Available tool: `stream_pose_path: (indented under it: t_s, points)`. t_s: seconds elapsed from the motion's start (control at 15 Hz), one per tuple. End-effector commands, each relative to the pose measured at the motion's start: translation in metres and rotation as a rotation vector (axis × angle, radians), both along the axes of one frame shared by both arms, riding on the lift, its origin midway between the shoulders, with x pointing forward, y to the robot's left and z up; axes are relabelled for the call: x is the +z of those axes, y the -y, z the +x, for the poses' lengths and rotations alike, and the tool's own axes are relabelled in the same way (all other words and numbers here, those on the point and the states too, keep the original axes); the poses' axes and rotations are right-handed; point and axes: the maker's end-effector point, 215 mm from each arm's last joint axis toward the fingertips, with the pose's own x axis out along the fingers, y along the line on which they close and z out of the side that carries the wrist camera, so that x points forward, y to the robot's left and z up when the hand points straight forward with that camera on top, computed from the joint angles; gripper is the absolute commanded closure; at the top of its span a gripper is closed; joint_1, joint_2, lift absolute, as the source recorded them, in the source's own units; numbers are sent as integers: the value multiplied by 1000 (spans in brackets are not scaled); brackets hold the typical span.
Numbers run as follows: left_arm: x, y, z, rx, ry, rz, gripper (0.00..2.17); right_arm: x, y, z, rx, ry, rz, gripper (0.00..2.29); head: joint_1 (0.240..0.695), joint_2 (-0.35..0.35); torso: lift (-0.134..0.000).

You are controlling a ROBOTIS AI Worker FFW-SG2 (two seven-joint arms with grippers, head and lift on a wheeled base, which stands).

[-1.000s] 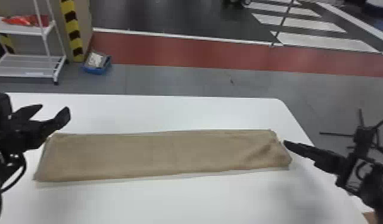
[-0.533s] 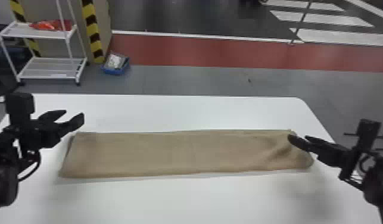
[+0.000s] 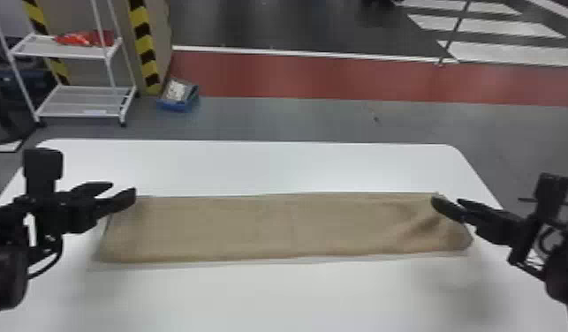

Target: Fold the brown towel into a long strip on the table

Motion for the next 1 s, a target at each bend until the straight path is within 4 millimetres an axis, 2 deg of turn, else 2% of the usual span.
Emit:
stream_pose_path:
  t_s: [0.0,0.2,0.47,0.67,0.93]
  points:
    - [-6,2,-8,-5,-28,-5,522,-3,4,-3,-8,-5,3,70,695,-132,-111]
    - [-9,3,-12,-12,-37,-7,637,-4,4,-3,-10,-7,5,70,695,-141,-111]
    - [-14,2,-15,-12,-51,9,640,-4,4,-3,-10,-7,12,70,695,-143,-111]
    - [-8,0,-14,-9,-39,9,728,-4,8,-5,-17,-9,14,70,695,-142,-111]
    - [-20,5,-20,-14,-82,11,724,-5,10,-8,-24,-11,21,73,695,-148,-111]
